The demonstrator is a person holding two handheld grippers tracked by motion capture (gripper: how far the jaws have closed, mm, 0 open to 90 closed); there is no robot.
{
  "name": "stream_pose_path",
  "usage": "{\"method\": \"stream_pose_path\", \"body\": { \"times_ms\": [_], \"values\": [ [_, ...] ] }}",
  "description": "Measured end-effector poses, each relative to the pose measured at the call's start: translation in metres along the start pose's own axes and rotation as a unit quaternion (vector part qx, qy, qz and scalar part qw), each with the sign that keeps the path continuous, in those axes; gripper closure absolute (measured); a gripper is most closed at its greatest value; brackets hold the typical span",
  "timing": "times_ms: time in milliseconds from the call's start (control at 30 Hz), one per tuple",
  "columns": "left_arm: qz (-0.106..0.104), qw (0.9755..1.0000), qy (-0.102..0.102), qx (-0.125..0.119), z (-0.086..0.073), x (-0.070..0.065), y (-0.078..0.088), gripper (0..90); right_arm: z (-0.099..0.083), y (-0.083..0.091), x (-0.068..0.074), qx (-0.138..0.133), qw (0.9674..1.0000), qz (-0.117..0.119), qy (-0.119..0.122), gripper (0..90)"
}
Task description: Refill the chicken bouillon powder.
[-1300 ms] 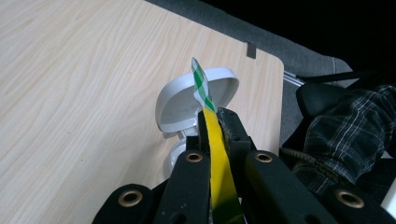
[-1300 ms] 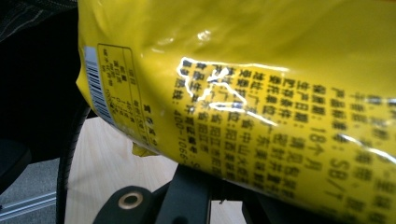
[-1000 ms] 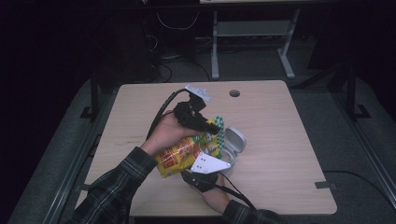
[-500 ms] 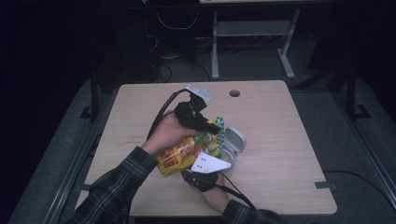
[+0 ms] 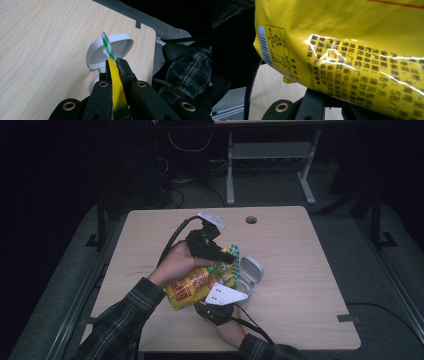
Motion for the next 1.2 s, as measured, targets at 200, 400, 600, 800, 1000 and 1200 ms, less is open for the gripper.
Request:
{"method": "stream_pose_path", "body": {
  "times_ms": [200, 400, 600, 800, 1000, 1200],
  "values": [
    [0.002, 0.9999, 0.001, 0.011, -0.0010, 0.0000, -0.0025, 89.3, 0.0010, -0.0002, 0.0022, -0.005, 1.0000, 0.003, -0.001, 89.9],
    [0.003, 0.9999, 0.001, 0.016, 0.0009, 0.0003, -0.0033, 89.3, 0.0019, 0.0004, 0.0016, -0.007, 1.0000, 0.003, -0.002, 89.9],
    [0.000, 0.9998, -0.003, 0.019, 0.0013, -0.0005, -0.0050, 89.3, 0.0017, 0.0007, 0.0005, -0.006, 1.0000, 0.000, -0.003, 89.9],
    [-0.006, 0.9997, -0.009, 0.023, 0.0006, -0.0006, -0.0065, 89.3, 0.0011, -0.0006, 0.0010, -0.003, 1.0000, -0.005, -0.004, 89.9],
    [-0.007, 0.9994, -0.012, 0.031, 0.0007, 0.0001, -0.0072, 89.3, 0.0020, -0.0013, 0.0012, -0.004, 1.0000, -0.005, -0.007, 89.9],
    [-0.010, 0.9992, -0.011, 0.037, 0.0008, 0.0014, -0.0082, 89.3, 0.0032, -0.0024, 0.0011, -0.007, 0.9999, -0.004, -0.009, 89.9]
  ]
}}
Point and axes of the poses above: each handheld gripper's, and its own axes: y roughly backward along the jaws, z roughly out of its top, x roughly to its left, the point moved 9 cm from there along -y, roughly forward along the jaws, and after that the axes turned 8 degrees about x, right-handed, at the moved point
